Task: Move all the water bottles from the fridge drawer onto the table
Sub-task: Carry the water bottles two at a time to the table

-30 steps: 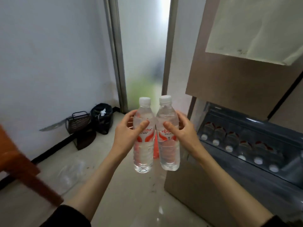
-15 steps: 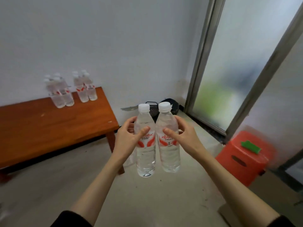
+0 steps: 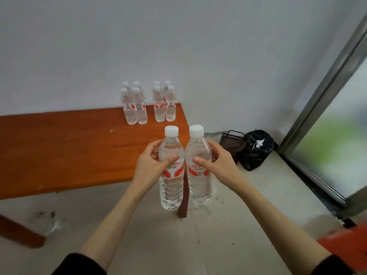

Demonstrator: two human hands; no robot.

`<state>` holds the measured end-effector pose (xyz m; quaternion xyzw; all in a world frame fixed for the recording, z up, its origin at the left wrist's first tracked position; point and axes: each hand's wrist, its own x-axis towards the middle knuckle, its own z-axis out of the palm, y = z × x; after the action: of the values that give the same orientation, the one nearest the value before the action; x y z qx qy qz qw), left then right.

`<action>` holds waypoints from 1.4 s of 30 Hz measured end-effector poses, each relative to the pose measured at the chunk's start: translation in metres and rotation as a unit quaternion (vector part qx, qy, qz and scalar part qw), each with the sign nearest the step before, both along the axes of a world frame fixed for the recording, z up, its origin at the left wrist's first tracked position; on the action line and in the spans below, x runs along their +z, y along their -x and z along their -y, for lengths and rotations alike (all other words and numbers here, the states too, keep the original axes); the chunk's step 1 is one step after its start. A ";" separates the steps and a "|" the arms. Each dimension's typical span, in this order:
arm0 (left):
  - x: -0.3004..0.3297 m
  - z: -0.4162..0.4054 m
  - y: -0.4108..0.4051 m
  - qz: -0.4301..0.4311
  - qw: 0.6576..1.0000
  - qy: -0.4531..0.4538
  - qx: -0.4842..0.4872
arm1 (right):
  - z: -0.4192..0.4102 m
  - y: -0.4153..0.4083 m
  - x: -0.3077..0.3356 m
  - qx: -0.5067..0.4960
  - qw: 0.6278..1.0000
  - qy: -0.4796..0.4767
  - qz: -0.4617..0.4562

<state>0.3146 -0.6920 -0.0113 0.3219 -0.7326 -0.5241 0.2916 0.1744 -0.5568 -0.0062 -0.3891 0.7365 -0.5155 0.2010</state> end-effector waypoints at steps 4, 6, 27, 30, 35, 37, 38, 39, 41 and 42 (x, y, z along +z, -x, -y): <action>-0.008 0.056 0.029 0.020 0.999 -0.003 0.033 | 0.065 0.037 -0.008 0.036 0.999 -0.019 -0.009; -0.012 0.084 0.048 0.031 0.998 0.004 0.045 | 0.097 0.060 -0.012 0.053 0.998 -0.030 -0.011; -0.077 0.324 0.230 0.129 0.991 0.010 0.047 | 0.346 0.255 -0.076 0.082 0.987 -0.136 0.023; -0.089 0.346 0.245 0.113 0.993 -0.010 0.029 | 0.364 0.269 -0.083 0.073 0.988 -0.132 0.023; -0.100 0.367 0.268 0.092 0.995 -0.026 -0.006 | 0.390 0.286 -0.095 0.072 0.986 -0.147 0.013; -0.103 0.371 0.275 0.087 0.996 -0.035 -0.003 | 0.396 0.291 -0.096 0.069 0.985 -0.155 0.026; -0.105 0.373 0.278 0.085 0.996 -0.040 -0.003 | 0.399 0.295 -0.098 0.070 0.985 -0.156 0.035; -0.108 0.375 0.281 0.084 0.995 -0.044 -0.003 | 0.401 0.298 -0.101 0.068 0.984 -0.159 0.040; -0.110 0.378 0.285 0.084 0.995 -0.052 0.000 | 0.404 0.302 -0.106 0.060 0.983 -0.165 0.049; -0.111 0.378 0.286 0.085 0.995 -0.056 0.002 | 0.405 0.303 -0.109 0.058 0.983 -0.166 0.055</action>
<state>0.0285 -1.0701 -0.1226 0.3826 -0.7238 -0.5341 0.2108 -0.1288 -0.9620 -0.1156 -0.3634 0.7759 -0.3945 0.3322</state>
